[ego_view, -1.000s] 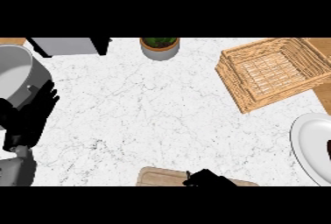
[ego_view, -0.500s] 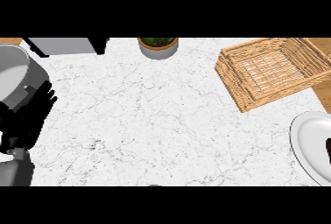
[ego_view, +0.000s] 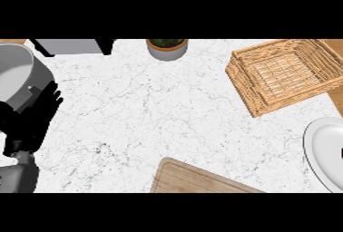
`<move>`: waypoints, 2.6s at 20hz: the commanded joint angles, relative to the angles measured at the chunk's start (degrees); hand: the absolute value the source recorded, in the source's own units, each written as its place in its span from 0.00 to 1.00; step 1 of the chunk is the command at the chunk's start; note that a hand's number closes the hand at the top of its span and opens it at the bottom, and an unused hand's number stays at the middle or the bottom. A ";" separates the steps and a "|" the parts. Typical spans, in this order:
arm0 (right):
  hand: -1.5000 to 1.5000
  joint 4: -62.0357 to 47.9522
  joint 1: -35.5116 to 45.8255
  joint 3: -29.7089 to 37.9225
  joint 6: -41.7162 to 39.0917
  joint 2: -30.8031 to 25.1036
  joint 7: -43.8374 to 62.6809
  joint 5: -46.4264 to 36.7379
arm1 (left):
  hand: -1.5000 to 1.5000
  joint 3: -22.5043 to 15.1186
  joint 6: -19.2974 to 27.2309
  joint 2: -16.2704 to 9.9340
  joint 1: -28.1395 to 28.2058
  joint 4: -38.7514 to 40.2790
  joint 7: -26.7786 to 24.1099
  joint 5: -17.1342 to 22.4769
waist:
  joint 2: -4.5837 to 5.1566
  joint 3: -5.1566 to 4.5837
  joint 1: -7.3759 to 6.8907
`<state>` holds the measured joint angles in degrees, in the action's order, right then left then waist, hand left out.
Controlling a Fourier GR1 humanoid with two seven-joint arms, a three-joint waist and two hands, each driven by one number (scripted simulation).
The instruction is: Pick the eggplant from the cutting board and place it in the basket
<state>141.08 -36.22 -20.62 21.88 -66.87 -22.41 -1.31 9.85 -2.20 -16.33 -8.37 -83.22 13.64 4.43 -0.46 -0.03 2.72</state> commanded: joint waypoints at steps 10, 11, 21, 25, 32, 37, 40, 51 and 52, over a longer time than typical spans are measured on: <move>1.00 4.25 9.91 26.18 -3.47 1.58 20.02 19.35 | 0.50 -0.40 -1.62 -0.56 -4.10 2.50 1.41 0.12 | 0.59 -0.08 -2.43; 1.00 2.51 11.58 26.06 -4.10 2.56 20.26 19.66 | 0.50 -0.90 -0.53 0.82 -4.46 3.26 0.32 -0.51 | 0.64 -0.06 -2.56; 1.00 -20.00 34.90 26.50 -7.34 1.44 31.50 19.77 | 0.50 -0.37 -2.18 -0.69 -4.16 0.34 2.71 0.12 | 0.73 0.02 -4.27; 1.00 -34.13 42.48 21.49 -12.14 4.83 24.28 17.64 | 0.50 -0.70 -3.99 0.49 -3.65 4.41 -3.17 0.18 | 0.95 0.02 -4.78; 1.00 -53.17 53.01 17.75 -17.81 13.69 15.17 11.54 | 0.50 -2.10 0.22 2.80 -5.77 3.09 0.37 -2.46 | 0.86 0.07 -4.21; 1.00 -61.18 57.97 17.01 -19.75 20.68 12.01 6.62 | 0.50 -0.02 -1.75 1.14 -6.83 5.75 -0.50 -1.33 | 0.68 0.04 -3.40; 1.00 -65.26 59.08 21.81 -11.78 21.19 16.47 5.92 | 0.50 -0.10 -1.70 1.79 -4.18 6.81 -4.39 -2.08 | 0.88 0.00 -3.26; 0.00 -88.38 73.56 22.50 -23.13 28.07 2.81 0.35 | 0.50 -1.04 -0.91 3.13 -6.64 7.51 -1.94 -3.26 | 0.69 0.05 -3.39; 0.00 -85.70 71.67 24.40 -23.57 27.68 3.08 2.15 | 0.50 -0.15 -2.69 1.69 -1.22 1.69 -1.60 -1.89 | 0.50 0.05 -3.41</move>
<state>58.38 33.60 1.35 0.60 -40.32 -16.02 0.19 9.49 -4.02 -14.40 -12.66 -78.21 11.61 1.93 0.17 0.02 -0.67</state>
